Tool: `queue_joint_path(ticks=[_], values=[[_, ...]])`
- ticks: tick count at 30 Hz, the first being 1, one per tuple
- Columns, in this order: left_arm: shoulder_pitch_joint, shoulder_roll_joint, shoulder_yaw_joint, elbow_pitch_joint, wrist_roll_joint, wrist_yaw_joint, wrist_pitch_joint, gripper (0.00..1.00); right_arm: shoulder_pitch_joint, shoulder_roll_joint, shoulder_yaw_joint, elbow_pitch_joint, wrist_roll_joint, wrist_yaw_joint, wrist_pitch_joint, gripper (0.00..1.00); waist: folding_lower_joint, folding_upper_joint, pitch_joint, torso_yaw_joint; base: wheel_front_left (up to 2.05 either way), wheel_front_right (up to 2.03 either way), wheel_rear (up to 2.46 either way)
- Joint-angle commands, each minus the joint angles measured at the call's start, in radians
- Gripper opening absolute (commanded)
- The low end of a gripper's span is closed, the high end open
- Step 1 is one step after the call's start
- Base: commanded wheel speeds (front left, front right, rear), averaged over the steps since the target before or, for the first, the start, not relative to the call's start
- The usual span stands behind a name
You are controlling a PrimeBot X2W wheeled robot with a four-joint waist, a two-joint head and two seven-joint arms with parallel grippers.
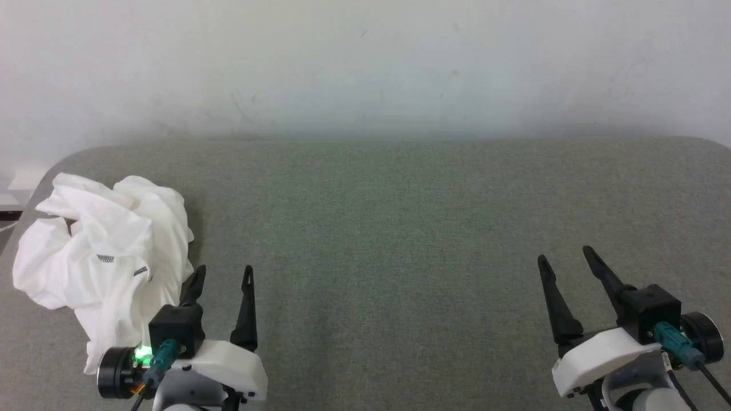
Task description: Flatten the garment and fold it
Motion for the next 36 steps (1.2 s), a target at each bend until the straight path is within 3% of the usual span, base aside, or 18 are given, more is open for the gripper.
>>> queue_joint_path(ticks=[1, 36], values=[[0.011, -0.001, -0.001, 0.004, -0.007, 0.006, -0.010, 1.00, 0.004, 0.001, 0.005, -0.002, 0.008, 0.000, -0.010, 1.00, 0.0000, -0.0001, -0.002, 0.007, 0.00, 0.00, 0.00], [0.040, -0.001, -0.009, 0.015, -0.029, 0.022, -0.081, 1.00, 0.013, 0.002, 0.047, 0.027, 0.040, -0.001, -0.081, 1.00, 0.0000, -0.0001, -0.017, 0.210, 0.00, 0.00, 0.00]])
